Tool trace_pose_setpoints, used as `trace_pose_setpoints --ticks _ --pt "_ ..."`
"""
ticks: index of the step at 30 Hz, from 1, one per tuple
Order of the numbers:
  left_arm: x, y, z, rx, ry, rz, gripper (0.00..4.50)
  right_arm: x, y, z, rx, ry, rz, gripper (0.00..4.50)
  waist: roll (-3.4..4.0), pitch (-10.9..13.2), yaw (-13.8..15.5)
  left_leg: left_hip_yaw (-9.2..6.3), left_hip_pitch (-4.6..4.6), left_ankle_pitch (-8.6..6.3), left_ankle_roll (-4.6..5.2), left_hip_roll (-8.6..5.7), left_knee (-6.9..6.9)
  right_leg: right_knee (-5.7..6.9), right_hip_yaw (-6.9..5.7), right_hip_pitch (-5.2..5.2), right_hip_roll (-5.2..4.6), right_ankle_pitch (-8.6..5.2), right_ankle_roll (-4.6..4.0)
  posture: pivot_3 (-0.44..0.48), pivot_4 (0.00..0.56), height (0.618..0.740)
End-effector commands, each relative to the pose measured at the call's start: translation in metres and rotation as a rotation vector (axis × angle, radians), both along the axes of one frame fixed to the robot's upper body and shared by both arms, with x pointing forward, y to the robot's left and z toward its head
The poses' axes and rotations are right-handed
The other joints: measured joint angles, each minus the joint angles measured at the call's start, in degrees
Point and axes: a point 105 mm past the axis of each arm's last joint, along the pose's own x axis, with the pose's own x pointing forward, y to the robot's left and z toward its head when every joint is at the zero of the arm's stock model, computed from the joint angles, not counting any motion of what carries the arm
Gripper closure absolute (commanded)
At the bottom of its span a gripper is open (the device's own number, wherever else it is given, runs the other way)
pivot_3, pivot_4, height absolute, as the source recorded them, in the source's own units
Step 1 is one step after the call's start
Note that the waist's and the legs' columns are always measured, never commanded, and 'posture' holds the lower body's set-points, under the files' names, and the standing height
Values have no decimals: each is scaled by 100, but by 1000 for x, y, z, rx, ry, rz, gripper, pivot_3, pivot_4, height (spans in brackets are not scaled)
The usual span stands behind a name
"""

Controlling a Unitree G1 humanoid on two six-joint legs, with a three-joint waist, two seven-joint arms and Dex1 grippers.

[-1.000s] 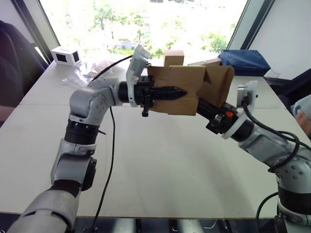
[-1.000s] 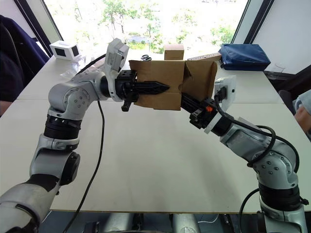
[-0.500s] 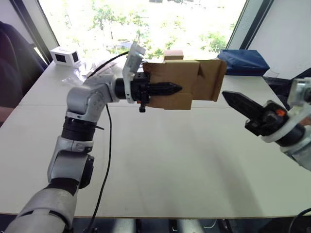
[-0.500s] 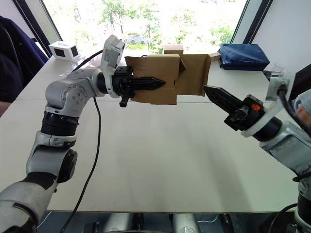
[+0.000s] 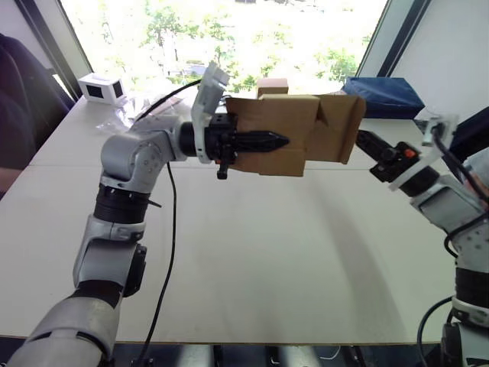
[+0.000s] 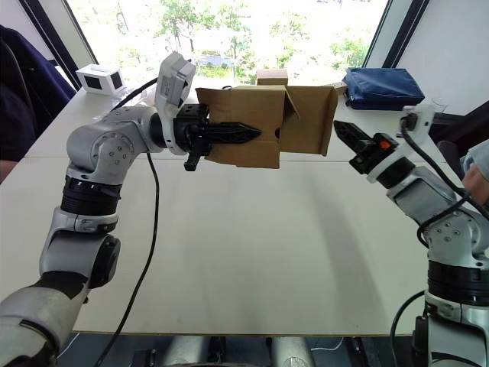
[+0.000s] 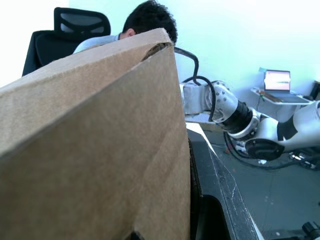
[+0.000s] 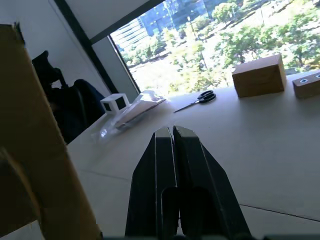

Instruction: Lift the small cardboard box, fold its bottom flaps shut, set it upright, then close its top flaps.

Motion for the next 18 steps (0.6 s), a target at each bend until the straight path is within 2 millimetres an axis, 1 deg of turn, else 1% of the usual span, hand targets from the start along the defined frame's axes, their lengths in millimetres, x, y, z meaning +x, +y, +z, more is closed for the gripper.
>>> trace_pose_setpoints --ticks 1,4,8,14,18 --pt "-3 0 11 -19 -52 -4 4500 -14 17 22 31 -89 104 4429 0 0 3 0 0 0 0 0 1 0 0 1 -1 0 0 0 150 740" --pt "-1 1 11 -20 -53 7 4500 -33 33 32 74 -112 213 4429 1 1 3 0 -3 0 0 -2 0 -1 0 0 -4 0 0 0 150 740" --pt "4 1 11 -29 -49 23 4500 -50 49 32 80 -104 272 4429 1 1 2 0 -2 0 0 -2 1 -1 -2 1 -7 0 0 0 150 740" --pt "9 0 12 -42 -40 33 4500 -56 57 31 117 -96 273 4429 1 1 -1 1 0 0 0 -3 2 -1 -2 3 -7 0 0 0 150 740" --pt "10 -1 12 -46 -35 23 4500 -56 65 28 139 -89 273 4429 1 1 -2 1 0 0 0 -3 2 -1 -2 3 -7 0 0 0 150 740"
